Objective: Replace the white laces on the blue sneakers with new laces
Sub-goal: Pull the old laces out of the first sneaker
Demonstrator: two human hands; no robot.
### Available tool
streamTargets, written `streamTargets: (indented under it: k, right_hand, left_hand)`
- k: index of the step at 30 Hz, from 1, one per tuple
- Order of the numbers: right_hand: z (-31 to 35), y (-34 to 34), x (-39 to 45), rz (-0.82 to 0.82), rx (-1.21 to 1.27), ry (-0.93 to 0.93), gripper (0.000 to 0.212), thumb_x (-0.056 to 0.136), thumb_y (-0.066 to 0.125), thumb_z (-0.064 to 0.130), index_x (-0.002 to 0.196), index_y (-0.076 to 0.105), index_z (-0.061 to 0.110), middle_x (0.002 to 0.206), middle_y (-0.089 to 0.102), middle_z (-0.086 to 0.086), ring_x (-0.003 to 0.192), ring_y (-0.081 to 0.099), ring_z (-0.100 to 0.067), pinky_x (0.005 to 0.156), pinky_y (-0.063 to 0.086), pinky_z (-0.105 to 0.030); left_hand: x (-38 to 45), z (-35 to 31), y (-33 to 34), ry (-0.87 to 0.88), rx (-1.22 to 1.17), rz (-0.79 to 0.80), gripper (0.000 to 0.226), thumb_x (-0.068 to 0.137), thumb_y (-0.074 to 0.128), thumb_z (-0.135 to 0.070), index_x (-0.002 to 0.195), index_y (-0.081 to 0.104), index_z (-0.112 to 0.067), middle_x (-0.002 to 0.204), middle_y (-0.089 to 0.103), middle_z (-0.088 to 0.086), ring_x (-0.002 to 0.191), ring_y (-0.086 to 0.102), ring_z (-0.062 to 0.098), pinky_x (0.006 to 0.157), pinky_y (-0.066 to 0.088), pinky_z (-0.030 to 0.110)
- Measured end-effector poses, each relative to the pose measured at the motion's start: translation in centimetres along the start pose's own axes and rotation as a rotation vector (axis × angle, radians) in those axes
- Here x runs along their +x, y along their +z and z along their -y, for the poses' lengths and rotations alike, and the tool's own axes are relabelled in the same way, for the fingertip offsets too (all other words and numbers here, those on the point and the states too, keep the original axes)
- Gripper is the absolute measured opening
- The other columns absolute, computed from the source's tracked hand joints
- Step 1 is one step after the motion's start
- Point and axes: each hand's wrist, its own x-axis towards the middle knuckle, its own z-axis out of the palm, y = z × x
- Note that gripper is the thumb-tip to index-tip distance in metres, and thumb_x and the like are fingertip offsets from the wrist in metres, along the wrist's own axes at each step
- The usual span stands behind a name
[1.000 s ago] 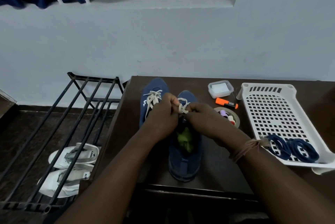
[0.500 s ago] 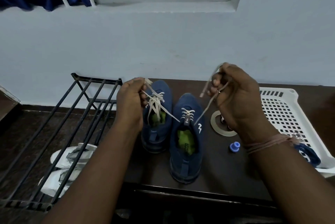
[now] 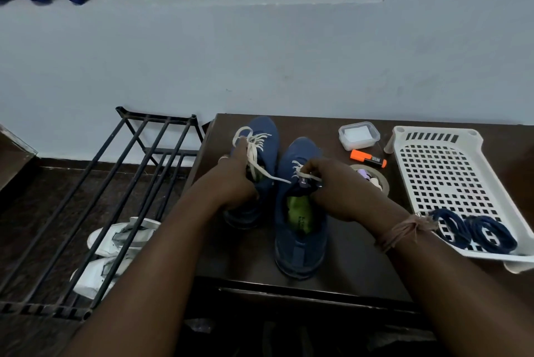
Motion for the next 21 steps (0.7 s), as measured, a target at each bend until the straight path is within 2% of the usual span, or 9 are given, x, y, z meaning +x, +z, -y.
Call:
streamTargets:
  k: [3,5,7,9,13,15,17,18,21]
  right_hand:
    - [-0.3,-0.1,0.0,0.001,0.017,0.016,0.039,0.083,0.066,0.005,0.119,0.061,0.018,0.118,0.064,-0.004,0.105,0.060,-0.021,0.080,0.047,-0.028]
    - [-0.4,-0.2,-0.1,0.001,0.055,0.019,0.039,0.081,0.069,0.005,0.118,0.063,0.018,0.115,0.065,-0.003,0.103,0.060,-0.020,0.081,0.049,-0.029]
    - [-0.5,-0.3,-0.3,-0.002,0.078,0.016,0.039,0.080,0.071,0.005,0.116,0.064,0.017,0.111,0.065,-0.003,0.100,0.061,-0.019,0.081,0.050,-0.031]
    - [-0.6,-0.1,-0.5,-0.009,0.112,0.017,0.037,0.078,0.072,0.005,0.113,0.067,0.017,0.107,0.067,-0.002,0.097,0.063,-0.018,0.081,0.052,-0.032]
    - [-0.6,0.6,-0.9,-0.034,0.216,0.061,0.032,0.074,0.077,0.005,0.104,0.072,0.015,0.097,0.071,-0.004,0.086,0.067,-0.019,0.080,0.058,-0.038]
    - [-0.6,0.8,-0.9,-0.027,0.277,0.094,0.028,0.073,0.078,0.005,0.099,0.072,0.015,0.092,0.071,-0.005,0.084,0.069,-0.023,0.081,0.060,-0.046]
    - [-0.8,0.8,-0.9,-0.001,0.324,0.126,0.025,0.075,0.078,0.005,0.096,0.071,0.017,0.090,0.071,-0.007,0.084,0.070,-0.026,0.081,0.059,-0.051]
    - [-1.0,0.7,-0.9,0.010,0.343,0.137,0.024,0.076,0.078,0.004,0.095,0.071,0.017,0.090,0.071,-0.008,0.085,0.070,-0.027,0.081,0.059,-0.052]
    - [-1.0,0.9,-1.1,0.028,0.387,0.147,0.025,0.078,0.076,0.004,0.097,0.071,0.019,0.093,0.073,-0.008,0.087,0.071,-0.027,0.081,0.059,-0.053]
  left_hand:
    - [0.2,0.6,-0.5,0.040,-0.090,-0.104,0.114,0.070,0.070,-0.029,0.159,0.001,-0.045,0.147,0.048,0.016,0.119,0.058,0.033,0.100,0.051,0.043]
    - [0.0,0.9,-0.7,0.080,-0.093,-0.144,0.102,0.075,0.071,-0.021,0.157,0.016,-0.046,0.130,0.060,0.010,0.109,0.062,0.030,0.094,0.054,0.042]
    - [0.1,1.1,-0.7,0.086,-0.096,-0.200,0.086,0.074,0.069,-0.018,0.149,0.035,-0.043,0.119,0.064,0.005,0.103,0.063,0.027,0.088,0.056,0.041]
    - [0.0,1.2,-0.6,0.075,-0.098,-0.247,0.073,0.067,0.069,-0.027,0.136,0.048,-0.038,0.113,0.066,0.003,0.100,0.064,0.027,0.086,0.058,0.042]
    - [-0.3,1.0,0.6,0.072,-0.087,-0.277,0.067,0.074,0.072,-0.029,0.137,0.049,-0.029,0.117,0.063,0.012,0.103,0.062,0.033,0.088,0.055,0.043]
    - [-0.9,0.3,1.5,0.128,-0.035,-0.446,0.055,0.080,0.068,-0.023,0.132,0.054,-0.019,0.118,0.060,0.018,0.104,0.060,0.038,0.090,0.053,0.041]
    - [-1.8,-1.3,2.7,0.287,0.041,-0.643,0.034,0.078,0.068,-0.022,0.111,0.062,-0.016,0.107,0.060,0.013,0.101,0.057,0.034,0.085,0.048,0.037]
    - [-2.5,-2.1,3.2,0.358,0.007,-0.635,0.031,0.076,0.073,-0.025,0.104,0.062,-0.018,0.101,0.060,0.006,0.096,0.057,0.028,0.082,0.047,0.035]
    - [-3.7,-2.9,4.1,0.331,-0.096,-0.305,0.042,0.074,0.085,-0.030,0.105,0.058,-0.021,0.095,0.060,-0.004,0.086,0.058,0.014,0.075,0.050,0.033]
